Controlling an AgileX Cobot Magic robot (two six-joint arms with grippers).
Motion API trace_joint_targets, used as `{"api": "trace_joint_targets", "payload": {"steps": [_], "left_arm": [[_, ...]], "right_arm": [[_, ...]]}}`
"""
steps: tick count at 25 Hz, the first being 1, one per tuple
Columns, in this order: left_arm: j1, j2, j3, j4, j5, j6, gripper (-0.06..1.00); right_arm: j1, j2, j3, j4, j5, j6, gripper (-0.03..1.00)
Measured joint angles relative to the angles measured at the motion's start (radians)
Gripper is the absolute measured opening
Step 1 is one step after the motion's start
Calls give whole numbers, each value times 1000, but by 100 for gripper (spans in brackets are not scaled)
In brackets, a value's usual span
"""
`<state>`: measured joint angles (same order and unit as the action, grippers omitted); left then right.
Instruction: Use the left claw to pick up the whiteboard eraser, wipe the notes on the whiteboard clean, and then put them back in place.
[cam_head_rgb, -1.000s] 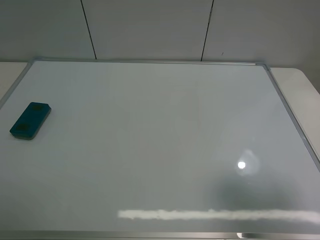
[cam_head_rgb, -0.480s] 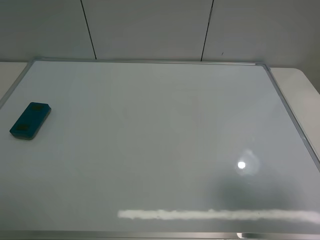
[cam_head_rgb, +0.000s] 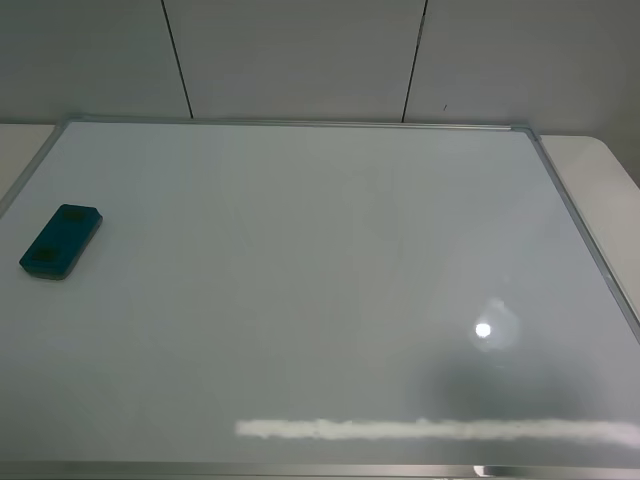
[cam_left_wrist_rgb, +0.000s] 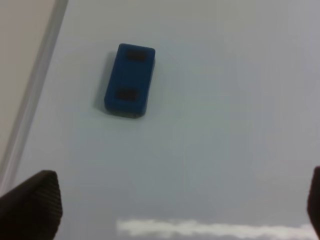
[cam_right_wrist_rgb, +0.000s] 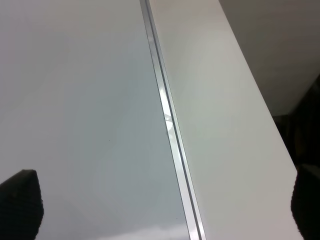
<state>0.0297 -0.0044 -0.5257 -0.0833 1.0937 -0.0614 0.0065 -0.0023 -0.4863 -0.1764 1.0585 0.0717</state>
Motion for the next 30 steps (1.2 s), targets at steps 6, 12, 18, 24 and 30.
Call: {"api": "trace_joint_targets", "payload": {"steps": [6, 12, 18, 24, 30], "left_arm": [[0, 0, -9, 38, 35, -40, 99], [0, 0, 19, 74, -29, -26, 99], [0, 0, 20, 76, -36, -23, 99], [-6, 0, 20, 77, -36, -23, 99], [-72, 0, 20, 83, -36, -23, 99]], "right_arm": [[0, 0, 0, 0, 0, 0, 99], [0, 0, 0, 0, 0, 0, 99], [0, 0, 0, 0, 0, 0, 99], [0, 0, 0, 0, 0, 0, 99], [0, 0, 0, 0, 0, 0, 99]]}}
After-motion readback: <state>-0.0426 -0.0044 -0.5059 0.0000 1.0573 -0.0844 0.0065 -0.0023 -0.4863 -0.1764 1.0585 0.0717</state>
